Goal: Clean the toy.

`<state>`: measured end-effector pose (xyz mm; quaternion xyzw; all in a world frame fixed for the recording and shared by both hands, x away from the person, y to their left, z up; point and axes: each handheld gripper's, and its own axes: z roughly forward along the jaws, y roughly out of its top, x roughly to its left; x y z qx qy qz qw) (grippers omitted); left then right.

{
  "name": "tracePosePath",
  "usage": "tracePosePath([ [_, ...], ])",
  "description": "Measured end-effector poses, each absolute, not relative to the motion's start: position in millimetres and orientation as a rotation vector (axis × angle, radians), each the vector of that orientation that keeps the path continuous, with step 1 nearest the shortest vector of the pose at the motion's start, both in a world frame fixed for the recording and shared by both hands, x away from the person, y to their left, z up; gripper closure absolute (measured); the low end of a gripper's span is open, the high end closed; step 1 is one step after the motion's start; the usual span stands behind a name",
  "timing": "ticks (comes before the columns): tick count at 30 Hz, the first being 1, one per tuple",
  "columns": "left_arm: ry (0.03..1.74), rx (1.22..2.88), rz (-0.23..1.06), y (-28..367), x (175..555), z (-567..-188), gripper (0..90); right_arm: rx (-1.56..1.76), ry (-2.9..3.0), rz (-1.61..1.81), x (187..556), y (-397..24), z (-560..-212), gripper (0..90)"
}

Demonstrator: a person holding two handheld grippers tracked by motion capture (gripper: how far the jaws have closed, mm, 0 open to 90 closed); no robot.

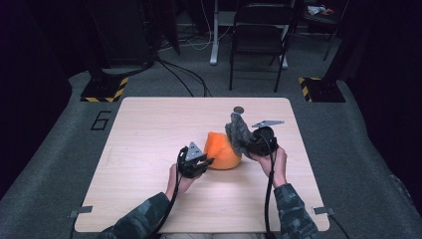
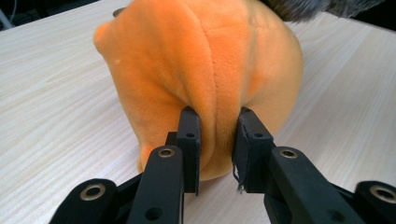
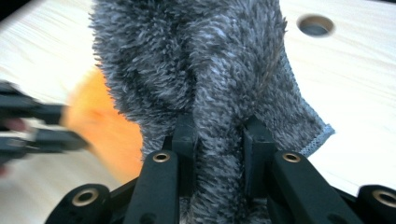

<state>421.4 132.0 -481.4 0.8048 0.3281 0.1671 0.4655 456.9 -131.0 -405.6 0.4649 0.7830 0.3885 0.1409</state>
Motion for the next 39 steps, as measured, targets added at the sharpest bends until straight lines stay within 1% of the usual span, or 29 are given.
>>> tracePosePath([
  [2, 0.824, 1.960, 0.380, 131, 420, -481, 74.0, 1.320, 2.269, 1.162, 452, -123, -399, 71.0],
  [6, 0.801, 1.962, 0.396, 125, 416, -480, 73.9, 1.265, 2.321, 1.205, 446, -101, -397, 70.9],
  [8, 0.778, 1.975, 0.393, 123, 414, -480, 73.9, 1.270, 2.341, 1.215, 447, -92, -402, 70.8],
  [9, 0.760, 1.988, 0.418, 121, 414, -481, 74.0, 1.278, 2.348, 1.213, 449, -90, -405, 70.9],
  [12, 0.765, 2.009, 0.418, 121, 416, -488, 74.4, 1.258, 2.364, 1.135, 454, -81, -419, 71.0],
  [16, 0.779, 2.000, 0.401, 125, 421, -492, 74.8, 1.217, 2.366, 1.072, 455, -78, -421, 71.0],
  [29, 0.755, 2.014, 0.398, 127, 423, -495, 74.7, 1.253, 2.362, 0.974, 457, -96, -427, 70.9],
  [39, 0.737, 2.021, 0.405, 129, 423, -496, 74.7, 1.365, 2.362, 0.954, 467, -122, -440, 70.5],
])
